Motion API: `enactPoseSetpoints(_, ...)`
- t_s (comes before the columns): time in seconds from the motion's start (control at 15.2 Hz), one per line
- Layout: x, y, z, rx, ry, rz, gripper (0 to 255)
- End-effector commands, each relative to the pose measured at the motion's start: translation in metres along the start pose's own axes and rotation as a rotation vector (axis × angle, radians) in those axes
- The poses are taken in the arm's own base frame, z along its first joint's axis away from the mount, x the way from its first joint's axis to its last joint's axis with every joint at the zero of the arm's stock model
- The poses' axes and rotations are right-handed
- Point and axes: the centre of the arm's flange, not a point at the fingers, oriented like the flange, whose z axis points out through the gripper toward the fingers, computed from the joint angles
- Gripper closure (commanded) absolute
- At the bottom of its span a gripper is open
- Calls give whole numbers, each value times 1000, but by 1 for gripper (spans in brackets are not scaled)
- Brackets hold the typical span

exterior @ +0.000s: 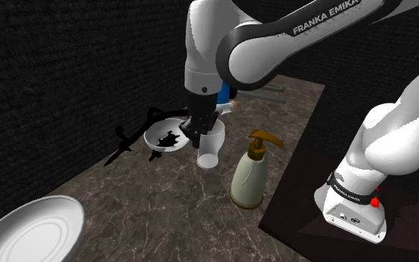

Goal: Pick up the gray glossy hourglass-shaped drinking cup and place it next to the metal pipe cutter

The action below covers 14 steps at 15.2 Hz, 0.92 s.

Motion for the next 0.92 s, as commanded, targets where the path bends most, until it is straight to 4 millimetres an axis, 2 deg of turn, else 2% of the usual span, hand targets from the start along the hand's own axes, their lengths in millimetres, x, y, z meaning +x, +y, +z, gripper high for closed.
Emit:
enactPoseSetpoints(0.0,1,-2,-11,0,0,0,255)
enactPoseSetpoints(0.86,3,-8,-80,0,0,0,255)
